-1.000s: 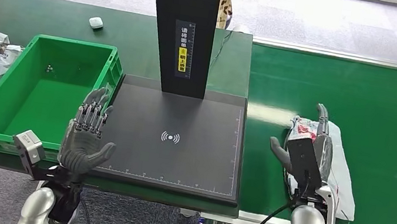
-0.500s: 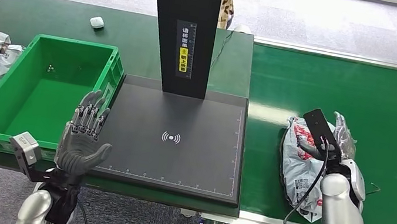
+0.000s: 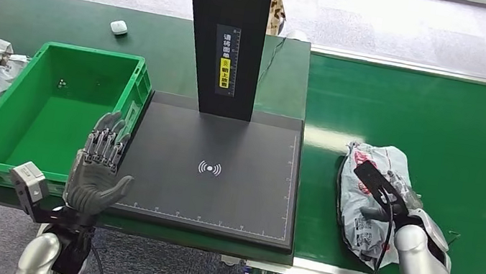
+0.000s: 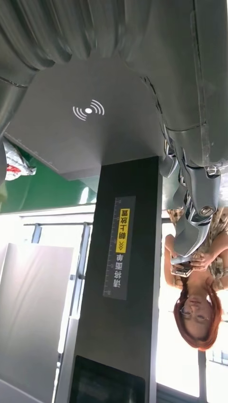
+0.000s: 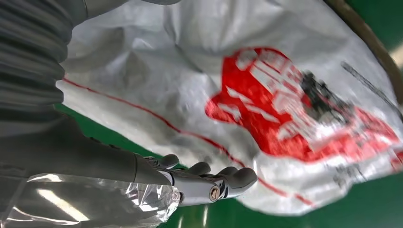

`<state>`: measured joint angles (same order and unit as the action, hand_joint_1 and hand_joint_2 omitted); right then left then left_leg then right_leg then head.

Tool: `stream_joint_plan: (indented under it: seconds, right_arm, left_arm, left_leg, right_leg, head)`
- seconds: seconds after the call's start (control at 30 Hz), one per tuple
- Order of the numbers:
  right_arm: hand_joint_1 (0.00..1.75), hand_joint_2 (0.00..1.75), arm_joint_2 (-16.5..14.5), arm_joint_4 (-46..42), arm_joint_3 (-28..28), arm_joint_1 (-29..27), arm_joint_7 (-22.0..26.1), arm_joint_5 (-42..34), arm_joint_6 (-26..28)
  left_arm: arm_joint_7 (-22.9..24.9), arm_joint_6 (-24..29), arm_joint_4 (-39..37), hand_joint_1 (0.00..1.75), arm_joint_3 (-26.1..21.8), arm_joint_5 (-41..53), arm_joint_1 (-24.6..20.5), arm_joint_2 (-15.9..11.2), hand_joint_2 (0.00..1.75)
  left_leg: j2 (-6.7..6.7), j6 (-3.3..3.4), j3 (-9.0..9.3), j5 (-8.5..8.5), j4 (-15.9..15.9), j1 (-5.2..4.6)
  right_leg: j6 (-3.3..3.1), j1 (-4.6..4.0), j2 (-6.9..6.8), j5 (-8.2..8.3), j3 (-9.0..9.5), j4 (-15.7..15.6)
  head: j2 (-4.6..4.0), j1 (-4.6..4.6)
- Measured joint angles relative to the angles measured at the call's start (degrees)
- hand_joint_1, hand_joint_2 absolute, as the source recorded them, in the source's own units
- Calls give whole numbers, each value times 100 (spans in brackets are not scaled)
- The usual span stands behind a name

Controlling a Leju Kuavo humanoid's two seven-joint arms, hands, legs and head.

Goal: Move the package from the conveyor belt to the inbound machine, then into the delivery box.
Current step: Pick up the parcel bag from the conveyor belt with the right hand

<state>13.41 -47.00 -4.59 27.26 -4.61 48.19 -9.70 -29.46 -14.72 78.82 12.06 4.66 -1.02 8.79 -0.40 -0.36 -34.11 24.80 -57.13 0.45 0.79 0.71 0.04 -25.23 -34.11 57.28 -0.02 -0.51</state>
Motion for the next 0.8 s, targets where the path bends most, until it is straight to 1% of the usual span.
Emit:
stream_joint_plan:
  seconds: [0.13,0.37,0.5,0.8]
  right_arm:
    - [0,175,168,34,-269,-74,52,11,-274]
    - [0,175,273,35,-451,-91,-86,51,-280]
    - [175,175,335,9,-654,-171,-232,74,-297]
    - [175,175,342,-14,-734,-156,-263,72,-164]
  left_arm:
    - [0,28,-3,0,-39,27,-17,-4,175]
    - [1,32,-3,0,-69,29,-21,-8,175]
    - [15,43,-4,0,-86,37,-22,-11,175]
    - [16,98,-7,0,-89,37,5,-26,175]
  left_leg:
    - [1,3,1,2,0,0]
    - [1,3,1,2,0,0]
    - [1,3,1,2,0,0]
    - [1,4,2,2,0,0]
  right_leg:
    - [0,1,1,0,0,0]
    - [0,0,0,0,0,-1]
    - [1,0,1,0,1,-1]
    - [1,1,0,0,3,-1]
  head:
    - [0,0]
    - [0,-1]
    - [0,-1]
    - [0,0]
